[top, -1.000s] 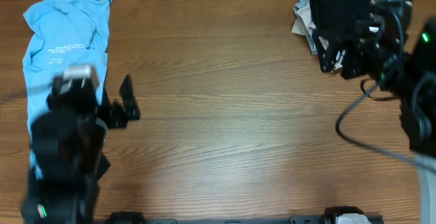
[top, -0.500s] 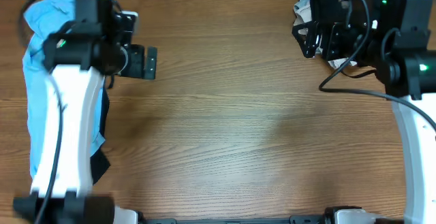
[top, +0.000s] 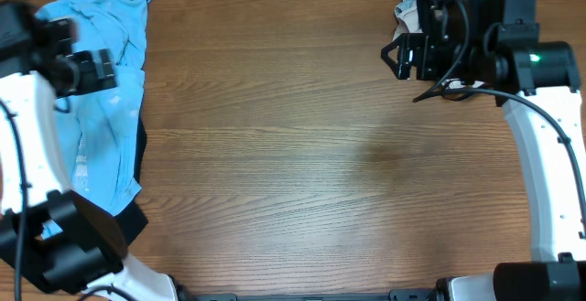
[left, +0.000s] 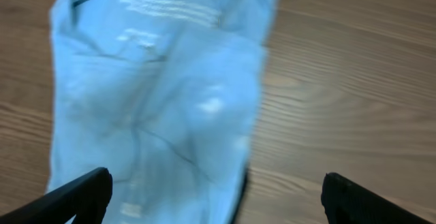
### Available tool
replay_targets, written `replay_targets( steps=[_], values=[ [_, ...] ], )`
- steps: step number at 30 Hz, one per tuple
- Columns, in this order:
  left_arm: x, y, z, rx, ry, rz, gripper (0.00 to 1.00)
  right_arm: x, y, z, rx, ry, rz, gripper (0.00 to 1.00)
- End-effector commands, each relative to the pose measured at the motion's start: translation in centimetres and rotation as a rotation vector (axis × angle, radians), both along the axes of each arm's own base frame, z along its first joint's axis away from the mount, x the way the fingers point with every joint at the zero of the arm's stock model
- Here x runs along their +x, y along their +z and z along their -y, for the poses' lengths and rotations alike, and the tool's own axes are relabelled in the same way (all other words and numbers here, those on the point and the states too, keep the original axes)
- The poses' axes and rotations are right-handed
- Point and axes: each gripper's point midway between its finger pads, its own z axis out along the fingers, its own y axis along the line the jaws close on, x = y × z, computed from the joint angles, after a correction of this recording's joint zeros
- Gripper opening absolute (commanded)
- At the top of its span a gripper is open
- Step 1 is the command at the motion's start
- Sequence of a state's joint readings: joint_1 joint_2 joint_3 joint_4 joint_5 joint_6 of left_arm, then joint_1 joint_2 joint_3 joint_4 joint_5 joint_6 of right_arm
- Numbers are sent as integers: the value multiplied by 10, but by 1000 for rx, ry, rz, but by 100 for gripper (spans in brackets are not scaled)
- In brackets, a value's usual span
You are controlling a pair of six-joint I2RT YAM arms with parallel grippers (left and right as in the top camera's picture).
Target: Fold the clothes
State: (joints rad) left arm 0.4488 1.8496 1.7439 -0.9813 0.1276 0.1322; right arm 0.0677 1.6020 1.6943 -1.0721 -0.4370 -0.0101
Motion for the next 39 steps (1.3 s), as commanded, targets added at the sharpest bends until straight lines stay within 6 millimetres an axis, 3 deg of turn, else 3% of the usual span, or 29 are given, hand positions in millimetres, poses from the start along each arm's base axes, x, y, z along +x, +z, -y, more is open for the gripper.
replay_targets(
  steps=[1,5,12,16,19,23,31,35,39],
  values=[
    [9,-33,-22,-15,-6,-32,100,2,-12,-11,-27,37,-22,92],
    [12,-60,-43,1,-25,-55,100,3,-26,-19,-54,50,-56,90],
    [20,-99,-57,17,-77,-89,99,6,-45,-25,-63,63,-105,86],
    [24,-117,-60,6,-77,-102,85,7,-51,-25,-66,63,-124,84],
    [25,-126,-58,-10,-81,-108,72,8,-51,-25,-66,63,-122,83],
    [23,-136,-57,-23,-82,-125,62,9,-51,-24,-67,61,-117,82],
    [20,-142,-59,-31,-75,-137,56,9,-51,-25,-68,62,-118,81],
    [14,-147,-58,-45,-48,-164,46,7,-52,-24,-69,61,-126,81],
    [7,-150,-62,-29,-31,-189,48,5,-53,-24,-70,62,-135,81]
  ],
)
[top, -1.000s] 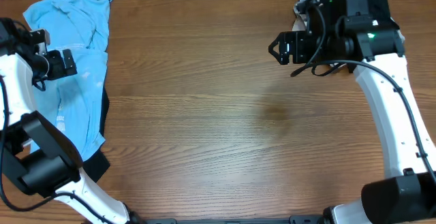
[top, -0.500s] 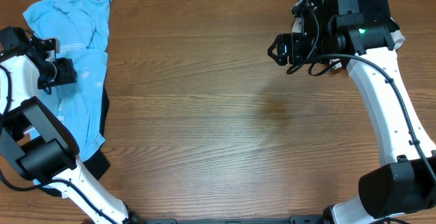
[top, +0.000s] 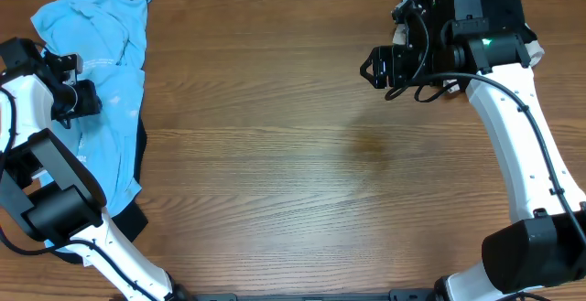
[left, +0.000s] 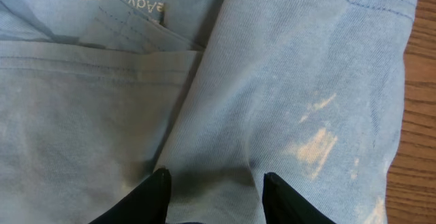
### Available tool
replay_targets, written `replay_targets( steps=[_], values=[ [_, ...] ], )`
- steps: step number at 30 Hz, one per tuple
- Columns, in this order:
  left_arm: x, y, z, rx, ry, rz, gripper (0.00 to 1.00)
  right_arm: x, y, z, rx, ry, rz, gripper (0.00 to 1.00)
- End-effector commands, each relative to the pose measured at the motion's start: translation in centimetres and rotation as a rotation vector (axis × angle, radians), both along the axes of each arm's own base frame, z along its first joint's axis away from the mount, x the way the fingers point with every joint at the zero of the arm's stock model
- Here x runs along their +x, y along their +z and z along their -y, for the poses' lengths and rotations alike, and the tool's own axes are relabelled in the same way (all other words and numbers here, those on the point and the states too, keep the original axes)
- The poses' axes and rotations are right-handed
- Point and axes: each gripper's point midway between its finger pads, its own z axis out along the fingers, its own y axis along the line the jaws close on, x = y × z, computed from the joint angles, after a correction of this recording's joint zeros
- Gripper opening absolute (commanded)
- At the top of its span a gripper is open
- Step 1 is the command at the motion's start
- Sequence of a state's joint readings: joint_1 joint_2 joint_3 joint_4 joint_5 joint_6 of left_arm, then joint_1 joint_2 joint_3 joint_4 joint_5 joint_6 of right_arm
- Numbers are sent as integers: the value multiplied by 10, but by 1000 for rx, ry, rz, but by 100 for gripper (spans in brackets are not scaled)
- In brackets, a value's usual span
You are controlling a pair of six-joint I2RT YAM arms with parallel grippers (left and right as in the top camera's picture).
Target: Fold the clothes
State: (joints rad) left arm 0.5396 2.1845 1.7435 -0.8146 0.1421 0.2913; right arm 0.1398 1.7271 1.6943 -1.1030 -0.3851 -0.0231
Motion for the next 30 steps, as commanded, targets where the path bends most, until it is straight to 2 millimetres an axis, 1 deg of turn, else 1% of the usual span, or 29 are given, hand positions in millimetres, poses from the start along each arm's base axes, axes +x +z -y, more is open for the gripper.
replay_targets(
  steps=[1,6,13,18,20,21,24,25,26,28,30],
  values=[
    [-11,-13,-10,15,34,-46,49,0,3,-2,-4,8,8,81],
    [-12,-13,-13,10,75,-47,49,0,3,-2,-4,8,9,81],
    [-16,-16,-11,-5,101,-58,48,0,3,-2,-4,9,9,81],
    [-24,-27,-5,-37,148,-86,40,-2,-2,5,-40,-9,-6,81],
    [-27,-33,-3,-41,151,-93,39,-4,-4,7,-55,-15,-16,81],
    [-29,-35,-3,-45,155,-98,36,-5,-4,8,-55,-15,-19,81],
    [-30,-36,-2,-52,171,-101,18,-5,-4,8,-56,-15,-23,80],
    [-29,-35,-2,-55,181,-98,9,-5,-4,8,-56,-15,-22,79],
    [-28,-34,-2,-63,201,-94,4,-5,-4,8,-55,-15,-22,79],
    [-24,-29,2,-95,263,-85,4,-5,-4,8,-55,-15,-20,77],
    [-16,-20,15,-157,258,-65,4,-5,-3,8,-54,-17,-20,75]
  ],
)
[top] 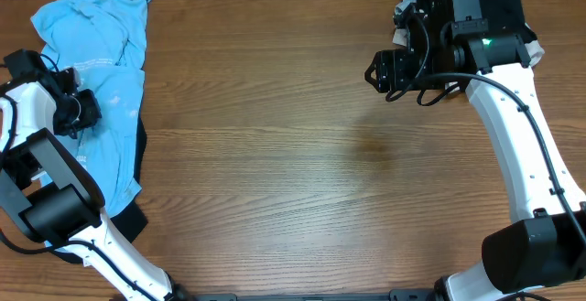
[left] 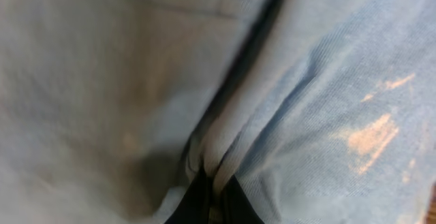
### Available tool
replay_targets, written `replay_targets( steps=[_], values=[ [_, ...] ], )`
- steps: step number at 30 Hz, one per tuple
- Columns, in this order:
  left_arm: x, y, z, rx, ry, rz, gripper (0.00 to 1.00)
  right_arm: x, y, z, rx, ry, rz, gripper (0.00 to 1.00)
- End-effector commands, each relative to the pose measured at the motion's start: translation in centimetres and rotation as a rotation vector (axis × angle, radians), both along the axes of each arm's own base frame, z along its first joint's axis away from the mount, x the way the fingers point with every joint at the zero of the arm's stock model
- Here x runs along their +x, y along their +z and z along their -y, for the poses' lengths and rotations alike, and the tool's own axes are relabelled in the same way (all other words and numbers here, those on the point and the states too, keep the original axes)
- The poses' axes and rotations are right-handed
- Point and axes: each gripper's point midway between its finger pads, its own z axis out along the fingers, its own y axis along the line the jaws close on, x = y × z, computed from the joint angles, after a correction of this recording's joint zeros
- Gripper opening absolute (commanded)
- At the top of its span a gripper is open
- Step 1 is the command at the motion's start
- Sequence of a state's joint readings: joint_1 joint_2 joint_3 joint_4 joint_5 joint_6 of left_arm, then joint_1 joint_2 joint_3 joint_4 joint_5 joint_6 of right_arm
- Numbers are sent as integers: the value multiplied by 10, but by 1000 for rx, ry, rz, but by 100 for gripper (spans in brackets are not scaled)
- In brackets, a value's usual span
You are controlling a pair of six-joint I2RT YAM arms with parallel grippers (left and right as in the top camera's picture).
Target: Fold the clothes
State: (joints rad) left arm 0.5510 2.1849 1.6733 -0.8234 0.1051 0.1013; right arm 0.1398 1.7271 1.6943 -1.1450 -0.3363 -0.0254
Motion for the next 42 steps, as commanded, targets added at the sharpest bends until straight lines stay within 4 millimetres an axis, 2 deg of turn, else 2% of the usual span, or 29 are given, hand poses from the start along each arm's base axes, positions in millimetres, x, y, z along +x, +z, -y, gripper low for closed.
replay_targets(
  steps=[1,2,6,9,13,16,19,25,29,31,33,36,37,38,39,41,42],
  values=[
    [15,11,23,-124,43,43,4,0,5,-1,-2,5,13,74],
    [24,25,38,-179,43,66,4,-1,8,0,4,2,13,73],
    [37,60,76,-267,-1,80,4,-5,26,5,18,-26,22,70],
    [43,87,112,-281,-74,66,4,-12,53,7,60,-32,44,67],
    [43,119,177,-293,-209,32,4,-26,81,22,81,-70,57,60],
    [37,130,237,-310,-332,-6,4,-39,93,42,83,-133,44,59],
    [25,131,304,-329,-461,-50,4,-49,97,72,85,-227,23,57],
    [1,136,417,-364,-677,-59,4,-62,92,113,72,-330,-27,57],
    [-5,142,473,-377,-763,0,4,-63,91,129,73,-376,-27,57],
    [-4,152,499,-387,-798,55,4,-62,93,133,80,-388,-20,58],
    [1,170,525,-415,-834,138,6,-60,94,135,91,-392,-8,61],
    [15,205,552,-457,-891,295,11,-55,97,135,100,-391,14,65],
    [21,220,561,-477,-910,361,16,-54,99,134,105,-387,22,68],
    [26,233,568,-502,-927,417,30,-52,100,134,111,-384,29,70],
    [30,246,576,-536,-944,471,49,-50,101,133,119,-379,39,71],
    [34,272,585,-595,-981,557,100,-48,105,127,152,-358,52,77],
    [37,278,581,-588,-977,570,100,-48,106,124,159,-348,54,78]
  ],
)
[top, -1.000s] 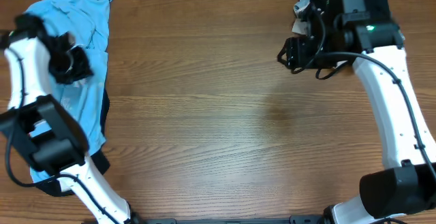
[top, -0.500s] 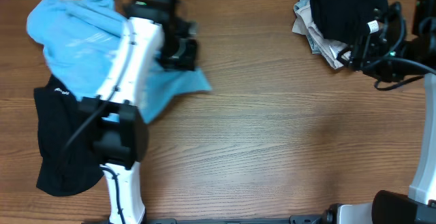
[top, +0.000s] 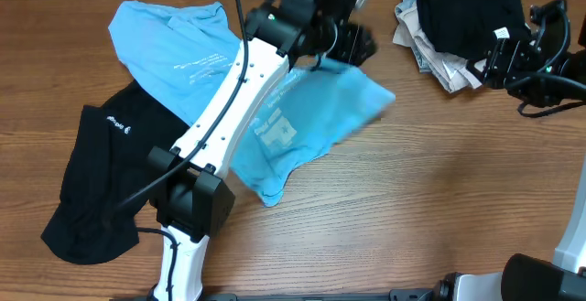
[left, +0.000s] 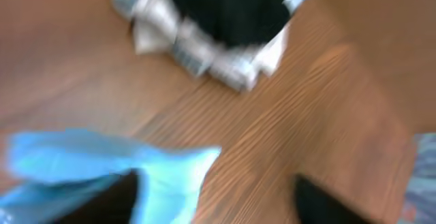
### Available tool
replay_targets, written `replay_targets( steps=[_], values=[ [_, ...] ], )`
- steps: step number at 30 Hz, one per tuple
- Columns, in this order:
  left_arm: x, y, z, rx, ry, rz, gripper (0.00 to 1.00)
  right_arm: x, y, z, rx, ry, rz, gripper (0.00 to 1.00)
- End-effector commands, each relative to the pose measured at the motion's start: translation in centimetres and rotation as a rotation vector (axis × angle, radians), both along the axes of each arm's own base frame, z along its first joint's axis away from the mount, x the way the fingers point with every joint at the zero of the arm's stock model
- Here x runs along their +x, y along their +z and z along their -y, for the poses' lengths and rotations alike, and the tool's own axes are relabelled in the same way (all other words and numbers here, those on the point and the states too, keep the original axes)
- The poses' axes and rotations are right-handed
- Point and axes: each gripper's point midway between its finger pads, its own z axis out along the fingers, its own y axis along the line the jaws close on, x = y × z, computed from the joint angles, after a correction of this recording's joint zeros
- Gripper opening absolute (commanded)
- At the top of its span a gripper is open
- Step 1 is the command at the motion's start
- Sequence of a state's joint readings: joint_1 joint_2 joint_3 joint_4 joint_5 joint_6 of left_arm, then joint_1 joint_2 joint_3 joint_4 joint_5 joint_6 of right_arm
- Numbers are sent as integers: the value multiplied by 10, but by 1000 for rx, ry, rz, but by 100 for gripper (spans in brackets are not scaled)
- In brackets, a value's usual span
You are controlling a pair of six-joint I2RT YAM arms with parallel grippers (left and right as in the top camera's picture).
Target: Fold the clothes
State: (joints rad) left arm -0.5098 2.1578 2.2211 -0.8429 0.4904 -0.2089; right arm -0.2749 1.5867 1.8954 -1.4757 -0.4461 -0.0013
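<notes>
A light blue shirt [top: 302, 118] lies stretched from the back left to the middle of the table, one corner pointing right. My left gripper [top: 360, 43] hovers over that right end, its arm reaching across the table. In the blurred left wrist view my left gripper [left: 221, 200] is open, its fingers wide apart, with the blue cloth [left: 102, 163] beside the left finger and bare wood between them. A black garment [top: 92, 182] lies crumpled at the left. My right gripper [top: 490, 63] is at the far right, dark against the clothes, so its jaws are unreadable.
A pile of clothes [top: 458, 17], black on top of white and grey pieces, sits at the back right; the left wrist view shows the pile [left: 218, 26] just ahead. The wooden table [top: 412, 200] runs to the front right.
My left gripper was shut on a fold of the blue shirt at the far left; now it is open over the back middle, with the shirt drawn across. My right gripper has moved to the right edge.
My left gripper stood open above the blue shirt at the far left. Then its fingers straddled a fold of the cloth, then shut on it. Now the shirt lies spread toward the middle, the black garment shows uncovered at the left, and the gripper is open.
</notes>
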Motion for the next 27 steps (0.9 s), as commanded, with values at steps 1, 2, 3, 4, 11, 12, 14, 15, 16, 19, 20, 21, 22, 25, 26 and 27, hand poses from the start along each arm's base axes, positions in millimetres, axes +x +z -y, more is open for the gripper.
replay_targets(
  steps=[1,2,3,4,11,12,14,15,16,19,20,21,22,25,26,27],
  values=[
    [-4,55,-6,-109,-29,50,100,1,16,-14,45,47,57,79],
    [-1,59,-16,-98,-6,49,100,1,15,-17,46,55,55,79],
    [4,63,-31,-83,27,45,100,0,14,-23,47,70,51,79],
    [9,66,-47,-70,58,39,99,0,12,-28,49,86,45,79],
    [16,52,-184,88,306,-128,100,-11,-34,-97,49,268,-75,79],
    [10,42,-200,129,329,-170,100,-11,-43,-104,39,270,-96,79],
    [-9,18,-234,250,382,-283,100,-13,-62,-119,18,278,-131,79],
    [-22,4,-254,339,422,-352,100,-13,-69,-125,16,282,-141,79],
    [-33,-7,-270,420,453,-400,100,-14,-74,-130,21,286,-146,79],
    [-53,-34,-304,583,518,-492,100,-14,-87,-141,32,290,-161,79],
    [-58,-40,-308,589,542,-527,100,-15,-89,-143,32,294,-167,79],
    [-64,-46,-313,587,559,-571,100,-17,-93,-145,32,297,-174,79],
    [-70,-53,-317,580,577,-610,100,-18,-94,-146,32,298,-179,79],
    [-82,-72,-332,585,597,-666,100,-17,-96,-146,32,298,-176,79],
    [-85,-78,-338,588,606,-675,100,-16,-95,-146,32,298,-172,79],
    [-89,-85,-344,585,613,-680,100,-15,-95,-146,32,298,-168,79]
  ],
)
